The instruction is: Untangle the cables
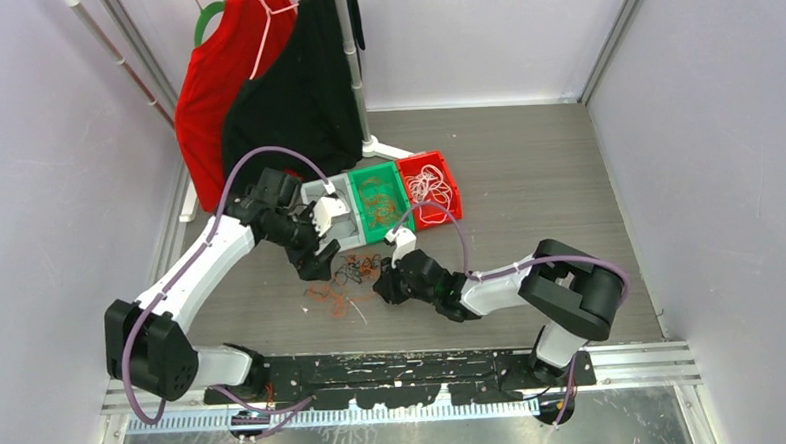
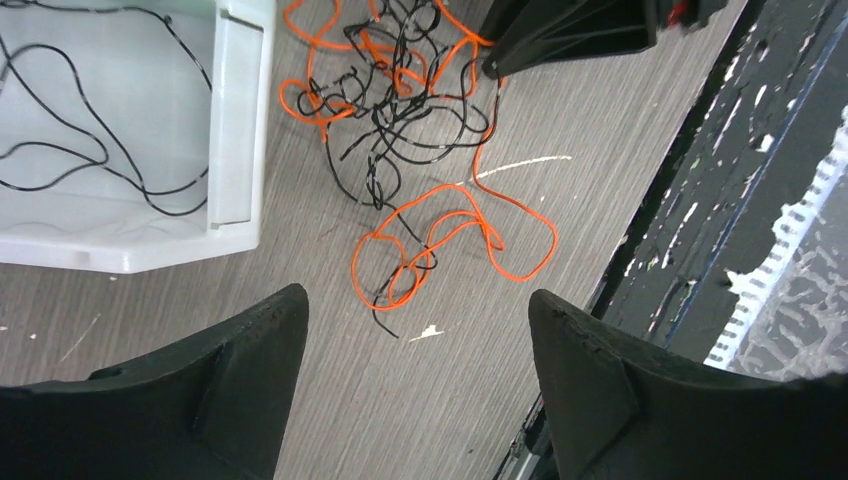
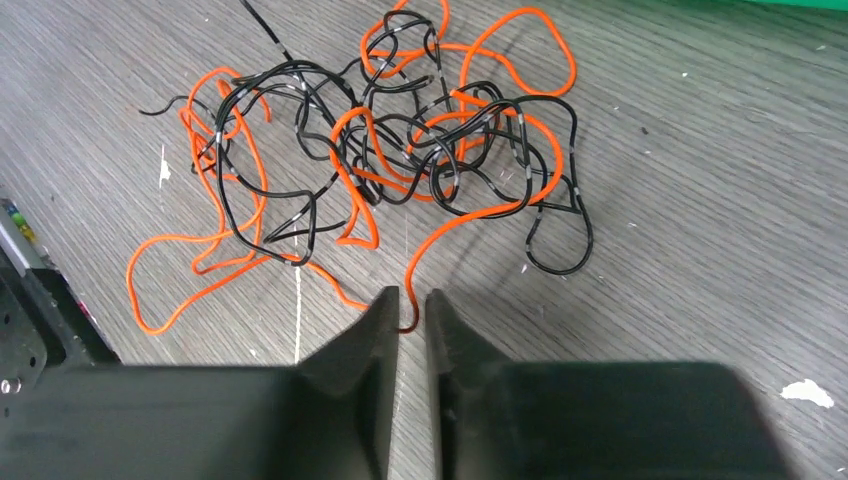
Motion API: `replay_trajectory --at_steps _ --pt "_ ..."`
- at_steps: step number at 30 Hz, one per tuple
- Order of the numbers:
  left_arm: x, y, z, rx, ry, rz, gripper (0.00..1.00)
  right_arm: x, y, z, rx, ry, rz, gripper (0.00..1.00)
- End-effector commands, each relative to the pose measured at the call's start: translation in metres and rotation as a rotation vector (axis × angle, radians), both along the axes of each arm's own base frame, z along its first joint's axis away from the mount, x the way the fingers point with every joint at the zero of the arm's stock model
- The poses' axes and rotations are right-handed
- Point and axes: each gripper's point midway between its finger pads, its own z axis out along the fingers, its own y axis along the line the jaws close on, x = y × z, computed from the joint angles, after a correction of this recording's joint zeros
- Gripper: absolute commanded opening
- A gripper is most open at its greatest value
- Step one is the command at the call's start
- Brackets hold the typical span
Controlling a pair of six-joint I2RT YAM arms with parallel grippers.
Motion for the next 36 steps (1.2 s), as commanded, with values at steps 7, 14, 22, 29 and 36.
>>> replay_trajectory --at_steps 7,14,22,29,36 --pt "-0.007 -0.017 0.058 -0.138 -0.033 -0.038 0.79 -0.01 0.013 0.074 0.142 -0.015 0.058 0.01" --pt "-0.015 -0.013 0.086 -0.144 -0.098 -0.091 0.79 -0.024 0.018 0.133 0.205 0.039 0.11 0.01" --pt "-0.03 -0.009 0.119 -0.17 -0.163 -0.125 0.81 -0.012 0.033 0.18 0.35 0.107 0.059 0.01" --pt "-0.047 -0.012 0.118 -0.202 -0.175 -0.152 0.82 0.0 0.047 0.21 0.464 0.132 0.021 0.01" --pt "-0.048 -0.028 0.116 -0.241 -0.161 -0.132 0.86 0.002 0.05 0.233 0.548 0.122 0.012 0.01"
